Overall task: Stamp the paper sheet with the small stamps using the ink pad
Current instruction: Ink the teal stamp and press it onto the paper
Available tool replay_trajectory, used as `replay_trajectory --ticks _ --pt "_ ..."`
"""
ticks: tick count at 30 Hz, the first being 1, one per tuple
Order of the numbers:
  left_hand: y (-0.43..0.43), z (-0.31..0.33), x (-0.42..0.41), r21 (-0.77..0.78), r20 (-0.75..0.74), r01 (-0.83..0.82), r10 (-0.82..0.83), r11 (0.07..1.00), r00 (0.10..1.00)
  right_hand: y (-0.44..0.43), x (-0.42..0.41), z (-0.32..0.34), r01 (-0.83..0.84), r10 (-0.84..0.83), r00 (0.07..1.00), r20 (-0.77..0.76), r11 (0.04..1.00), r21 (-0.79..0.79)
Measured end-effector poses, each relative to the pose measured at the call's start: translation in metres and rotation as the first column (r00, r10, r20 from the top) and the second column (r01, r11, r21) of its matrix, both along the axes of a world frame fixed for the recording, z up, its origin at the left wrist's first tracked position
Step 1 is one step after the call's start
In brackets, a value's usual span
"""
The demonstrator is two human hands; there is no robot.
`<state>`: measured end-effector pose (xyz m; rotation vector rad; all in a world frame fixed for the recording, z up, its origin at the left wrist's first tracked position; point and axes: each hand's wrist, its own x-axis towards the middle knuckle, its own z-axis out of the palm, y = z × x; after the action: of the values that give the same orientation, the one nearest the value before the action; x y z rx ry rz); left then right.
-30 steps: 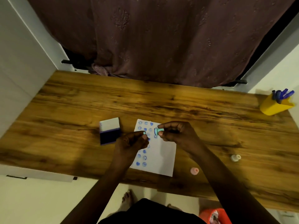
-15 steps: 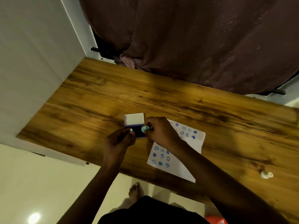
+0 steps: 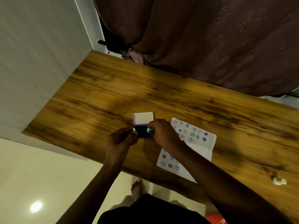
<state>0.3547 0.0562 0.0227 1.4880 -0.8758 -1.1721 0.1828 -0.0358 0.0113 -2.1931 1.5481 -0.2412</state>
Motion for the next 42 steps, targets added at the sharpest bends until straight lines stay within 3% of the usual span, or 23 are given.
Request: replay_trajectory --ticks 12,17,20,23,28,33,42 --pt "-0.005 0.003 -0.012 -0.002 -0.017 0.025 -0.025 1.000 1.000 -0.007 -0.001 0.001 0.035 -0.035 0.999 0.007 0.999 0.014" --pt "-0.005 0.006 -0.020 -0.004 -0.039 0.057 -0.057 0.998 0.998 -0.009 -0.022 0.015 0.145 -0.177 0.933 0.314 0.982 0.121" --pt "-0.005 0.005 -0.027 0.001 -0.061 0.083 -0.083 0.997 0.995 -0.002 -0.052 0.024 0.220 -0.262 0.876 0.406 0.964 0.147" --pt "-0.007 0.006 -0.038 0.008 -0.095 0.100 -0.098 0.995 0.991 0.011 -0.096 0.028 0.310 -0.325 0.868 0.375 0.945 0.103" --pt "-0.011 0.007 -0.056 -0.009 -0.166 0.135 -0.134 0.991 0.977 0.044 -0.151 0.019 0.451 -0.448 0.873 0.195 0.892 0.028" --pt "-0.012 0.005 -0.066 -0.021 -0.145 0.182 -0.183 0.983 0.972 0.063 -0.166 0.006 0.487 -0.486 0.873 0.049 0.873 -0.012" --pt "-0.013 0.000 -0.069 0.024 -0.135 0.188 -0.183 0.982 0.974 0.067 -0.163 -0.003 0.502 -0.502 0.863 0.048 0.865 0.018"
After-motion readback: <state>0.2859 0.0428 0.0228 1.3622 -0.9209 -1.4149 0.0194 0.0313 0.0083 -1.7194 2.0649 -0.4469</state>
